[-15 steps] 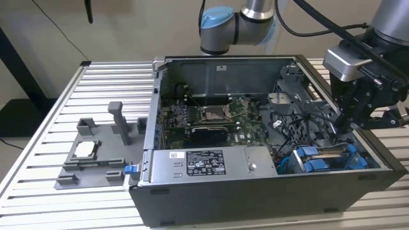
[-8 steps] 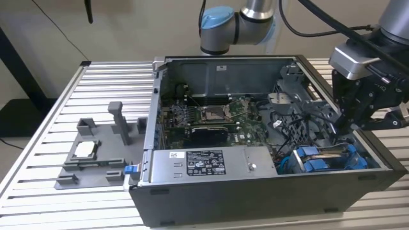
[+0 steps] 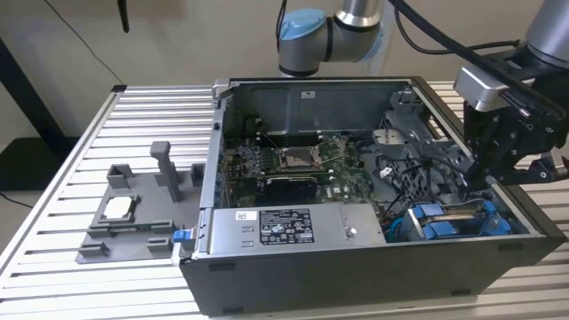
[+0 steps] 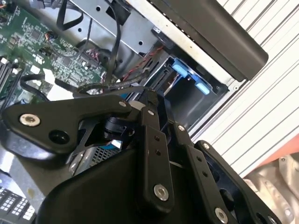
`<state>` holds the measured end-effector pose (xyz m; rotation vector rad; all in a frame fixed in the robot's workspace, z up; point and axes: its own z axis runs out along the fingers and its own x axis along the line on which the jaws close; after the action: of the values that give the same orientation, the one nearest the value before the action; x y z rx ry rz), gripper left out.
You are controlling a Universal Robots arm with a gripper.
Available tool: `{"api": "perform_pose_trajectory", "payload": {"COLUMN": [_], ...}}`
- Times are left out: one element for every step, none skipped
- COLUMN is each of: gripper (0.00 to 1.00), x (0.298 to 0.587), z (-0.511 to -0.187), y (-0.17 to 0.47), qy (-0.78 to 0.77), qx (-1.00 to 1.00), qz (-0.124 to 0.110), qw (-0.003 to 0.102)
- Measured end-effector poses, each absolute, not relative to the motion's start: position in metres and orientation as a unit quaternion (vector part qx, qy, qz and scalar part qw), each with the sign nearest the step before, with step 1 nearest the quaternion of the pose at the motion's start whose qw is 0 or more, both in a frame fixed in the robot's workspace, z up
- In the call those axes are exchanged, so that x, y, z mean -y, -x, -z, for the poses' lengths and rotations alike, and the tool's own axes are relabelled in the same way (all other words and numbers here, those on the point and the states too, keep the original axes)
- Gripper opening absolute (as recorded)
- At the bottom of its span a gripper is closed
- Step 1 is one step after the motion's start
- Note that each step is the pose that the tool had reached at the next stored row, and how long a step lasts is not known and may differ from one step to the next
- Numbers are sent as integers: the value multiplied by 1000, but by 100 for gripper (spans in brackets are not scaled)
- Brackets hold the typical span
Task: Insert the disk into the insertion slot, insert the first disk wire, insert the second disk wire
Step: 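Insert the first disk wire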
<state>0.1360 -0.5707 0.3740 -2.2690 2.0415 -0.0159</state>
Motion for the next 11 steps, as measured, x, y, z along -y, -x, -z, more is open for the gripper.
{"api": "perform_pose_trajectory", "payload": {"gripper": [19, 19, 19, 19, 19, 19, 19, 19, 19, 19, 19], "x": [571, 571, 571, 571, 571, 571, 571, 571, 571, 571, 571], "z": [-374, -373, -373, -373, -373, -372, -372, -372, -371, -371, -371], "y": [-138, -140, -143, -146, -149, -152, -155, -158, -161, -167, -169], "qy": [743, 743, 743, 743, 743, 742, 742, 742, 742, 742, 741], "qx": [-668, -669, -669, -669, -669, -669, -669, -669, -670, -670, -670], "qz": [1, -2, -7, -11, -15, -19, -23, -27, -32, -41, -44], "qw": [41, 38, 34, 30, 27, 23, 19, 15, 11, 3, 0]}}
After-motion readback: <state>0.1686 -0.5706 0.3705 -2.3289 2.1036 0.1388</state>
